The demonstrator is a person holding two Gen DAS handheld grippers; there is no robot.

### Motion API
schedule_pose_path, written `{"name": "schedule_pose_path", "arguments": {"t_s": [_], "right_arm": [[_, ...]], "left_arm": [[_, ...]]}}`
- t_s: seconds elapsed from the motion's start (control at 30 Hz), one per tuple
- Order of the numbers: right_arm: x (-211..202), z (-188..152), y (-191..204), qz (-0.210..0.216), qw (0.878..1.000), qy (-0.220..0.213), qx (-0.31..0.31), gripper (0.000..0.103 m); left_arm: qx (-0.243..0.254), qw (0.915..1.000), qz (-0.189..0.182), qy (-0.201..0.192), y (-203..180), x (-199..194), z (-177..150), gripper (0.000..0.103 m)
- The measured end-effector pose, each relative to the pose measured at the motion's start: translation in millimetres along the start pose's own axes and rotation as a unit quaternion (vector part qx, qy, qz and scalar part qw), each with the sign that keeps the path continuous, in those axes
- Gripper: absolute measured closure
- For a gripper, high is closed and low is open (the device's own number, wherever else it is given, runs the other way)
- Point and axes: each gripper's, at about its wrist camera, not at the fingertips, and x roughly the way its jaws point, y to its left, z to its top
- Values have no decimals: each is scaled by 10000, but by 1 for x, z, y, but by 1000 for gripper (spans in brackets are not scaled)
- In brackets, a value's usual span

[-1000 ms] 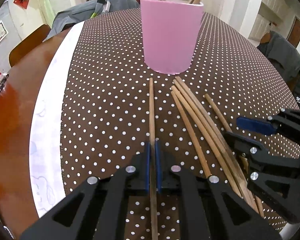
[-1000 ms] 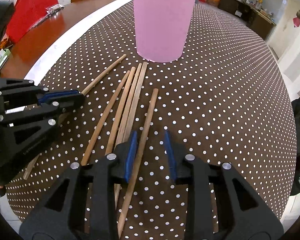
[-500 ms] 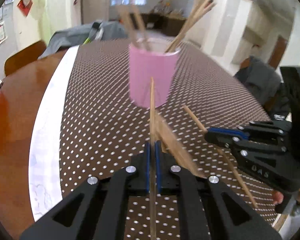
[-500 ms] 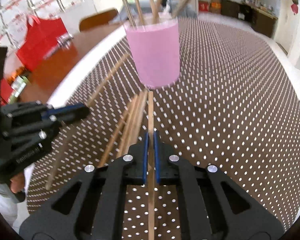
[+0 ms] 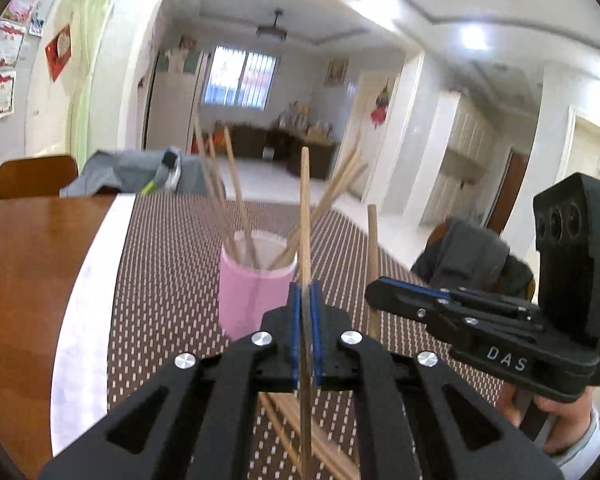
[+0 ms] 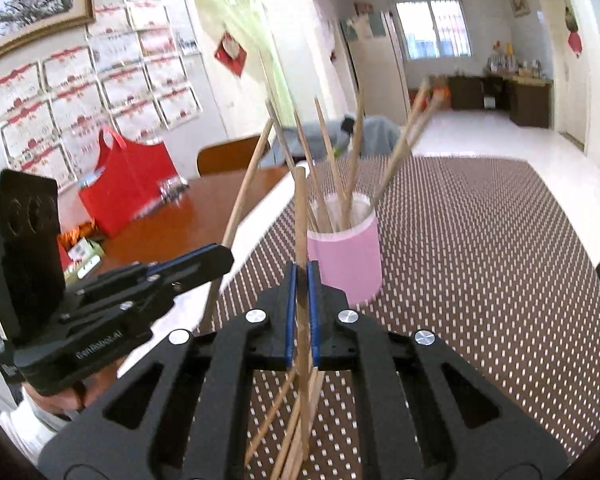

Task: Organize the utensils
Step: 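Lift both held sticks and carry them over the pink cup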

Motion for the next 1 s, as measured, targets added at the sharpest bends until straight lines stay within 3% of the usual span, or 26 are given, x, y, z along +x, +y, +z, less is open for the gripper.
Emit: {"name": "schedule_pose_path", "arguments": {"t_s": [0.23, 0.57, 1.0], "right_arm": [[0, 29, 12, 106, 9992, -385, -95, 97], [13, 71, 19, 165, 9967, -750, -255, 97], [5, 129, 25, -53, 9898, -1308, -561, 97]], "left_arm": [[32, 9963, 27, -864, -2, 6, 26, 97], [-116, 9787, 304, -2028, 10, 18, 54, 97], [-449, 9592, 529, -2740, 28, 45, 93, 97]]}}
